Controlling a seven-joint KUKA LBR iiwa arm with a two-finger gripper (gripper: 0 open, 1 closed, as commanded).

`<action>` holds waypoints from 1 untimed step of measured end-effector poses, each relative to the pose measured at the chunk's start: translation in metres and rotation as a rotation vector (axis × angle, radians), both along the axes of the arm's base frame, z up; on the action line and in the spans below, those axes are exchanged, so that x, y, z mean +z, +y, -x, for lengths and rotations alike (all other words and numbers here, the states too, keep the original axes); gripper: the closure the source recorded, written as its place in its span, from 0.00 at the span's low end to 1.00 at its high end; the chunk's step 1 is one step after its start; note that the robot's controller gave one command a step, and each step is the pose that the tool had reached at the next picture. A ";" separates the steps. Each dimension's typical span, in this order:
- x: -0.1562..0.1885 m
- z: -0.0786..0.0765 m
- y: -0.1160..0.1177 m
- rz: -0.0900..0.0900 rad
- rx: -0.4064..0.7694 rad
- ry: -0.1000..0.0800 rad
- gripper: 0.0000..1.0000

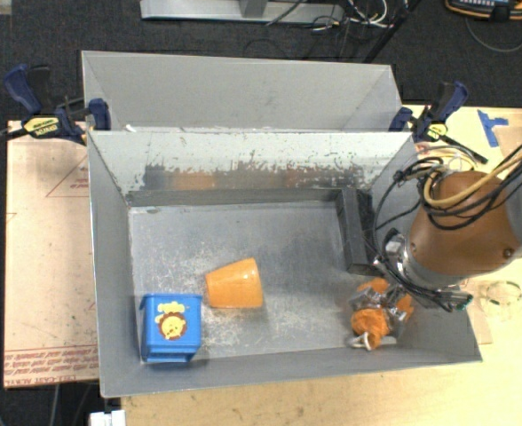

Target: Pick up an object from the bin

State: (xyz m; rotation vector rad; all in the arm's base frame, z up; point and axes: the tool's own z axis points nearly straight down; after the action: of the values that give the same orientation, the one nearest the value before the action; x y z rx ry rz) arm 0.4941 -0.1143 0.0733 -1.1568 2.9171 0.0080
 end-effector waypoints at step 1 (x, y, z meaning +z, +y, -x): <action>0.011 0.000 0.000 0.000 0.000 0.001 1.00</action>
Offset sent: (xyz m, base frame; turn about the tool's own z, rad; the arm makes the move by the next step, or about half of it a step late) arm 0.0000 0.0000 0.0608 0.0000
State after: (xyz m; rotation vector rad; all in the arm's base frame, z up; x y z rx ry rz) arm 0.4937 -0.1142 0.0841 -1.1576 2.9179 0.0082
